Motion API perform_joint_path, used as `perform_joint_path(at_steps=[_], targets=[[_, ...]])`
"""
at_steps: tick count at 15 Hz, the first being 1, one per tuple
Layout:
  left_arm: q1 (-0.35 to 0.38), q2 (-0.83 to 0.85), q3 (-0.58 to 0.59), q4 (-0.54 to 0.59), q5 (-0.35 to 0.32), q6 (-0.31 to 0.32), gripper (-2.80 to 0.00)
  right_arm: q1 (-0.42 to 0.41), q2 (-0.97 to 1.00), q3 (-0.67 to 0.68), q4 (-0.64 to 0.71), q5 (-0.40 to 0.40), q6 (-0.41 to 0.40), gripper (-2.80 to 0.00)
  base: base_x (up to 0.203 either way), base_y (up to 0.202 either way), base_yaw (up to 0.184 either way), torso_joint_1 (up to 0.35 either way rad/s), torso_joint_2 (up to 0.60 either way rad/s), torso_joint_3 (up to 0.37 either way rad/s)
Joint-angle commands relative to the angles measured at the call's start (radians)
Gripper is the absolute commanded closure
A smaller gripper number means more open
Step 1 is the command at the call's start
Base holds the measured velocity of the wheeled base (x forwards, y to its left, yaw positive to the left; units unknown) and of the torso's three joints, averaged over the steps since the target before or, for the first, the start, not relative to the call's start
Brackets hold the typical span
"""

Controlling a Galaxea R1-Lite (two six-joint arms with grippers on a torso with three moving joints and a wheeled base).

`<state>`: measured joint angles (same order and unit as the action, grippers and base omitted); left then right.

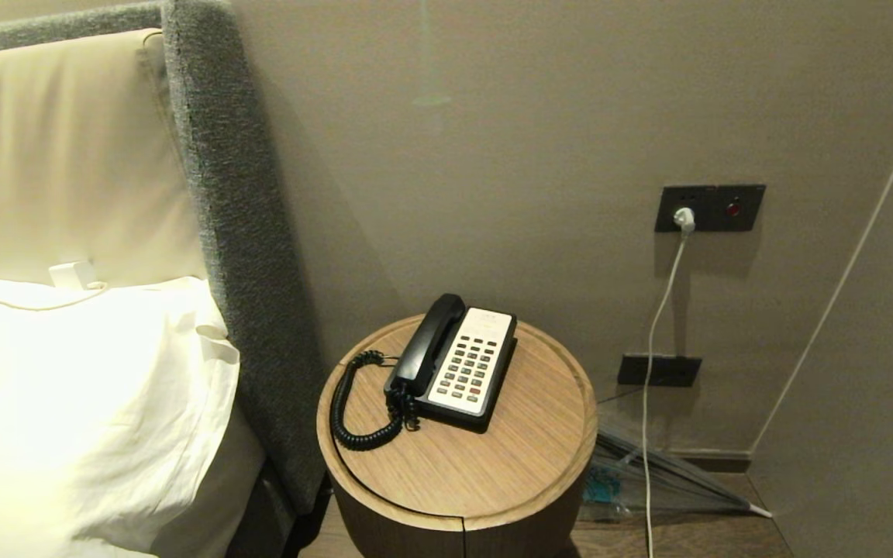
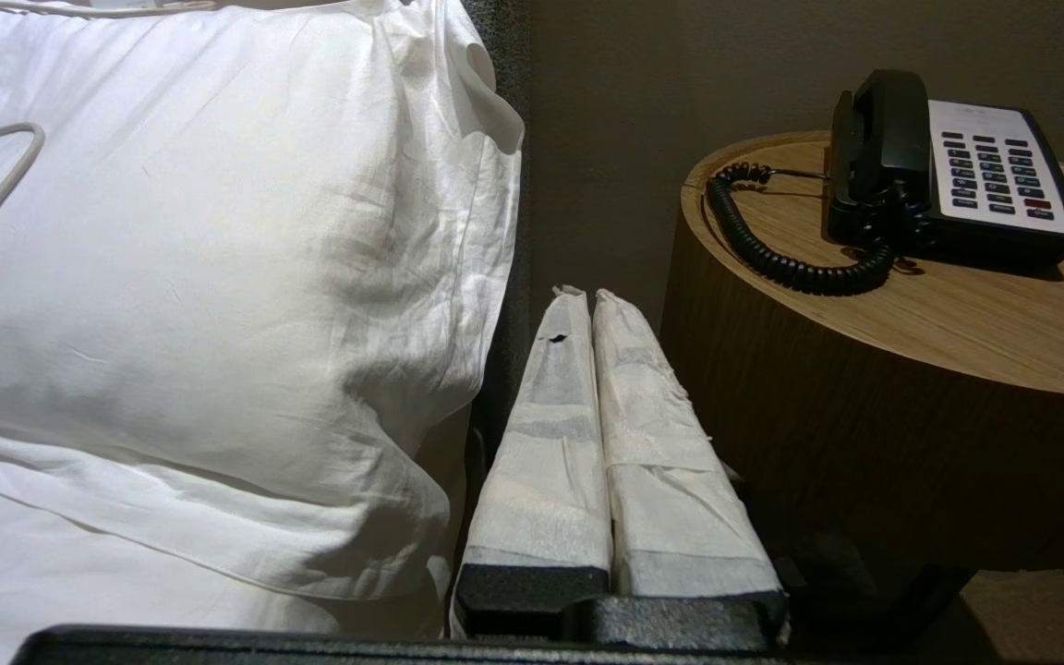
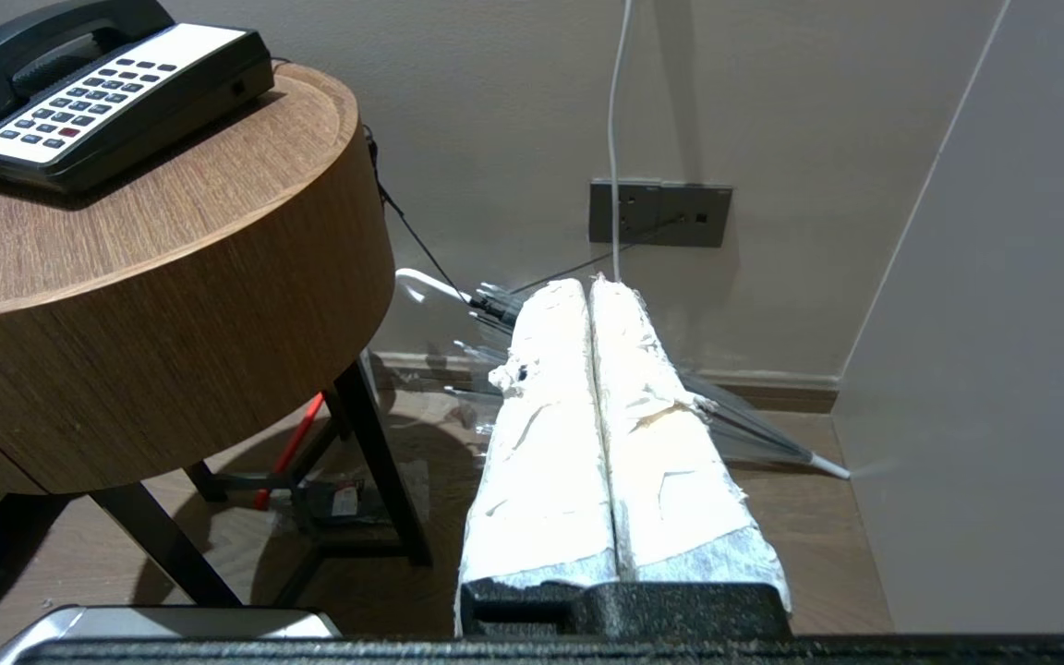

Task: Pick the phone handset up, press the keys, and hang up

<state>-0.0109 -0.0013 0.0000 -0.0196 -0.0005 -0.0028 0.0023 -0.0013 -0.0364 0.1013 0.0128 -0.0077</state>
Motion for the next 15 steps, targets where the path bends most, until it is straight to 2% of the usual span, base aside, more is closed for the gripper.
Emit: perform_joint_path(at_steps=[1,15], targets=[[0.000,0.001,0.009,0.000,-0.001,0.000,0.00,-0.001,0.000,0.000,0.000,0.001,-0.002,0.00,0.000,0.000,0.000,0.000,0.00,0.000],[0.000,0.001,0.009,0.000,0.000,0.000,0.00,0.001,0.000,0.001,0.000,0.001,-0.002,0.00,0.000,0.000,0.000,0.000,0.00,0.000]])
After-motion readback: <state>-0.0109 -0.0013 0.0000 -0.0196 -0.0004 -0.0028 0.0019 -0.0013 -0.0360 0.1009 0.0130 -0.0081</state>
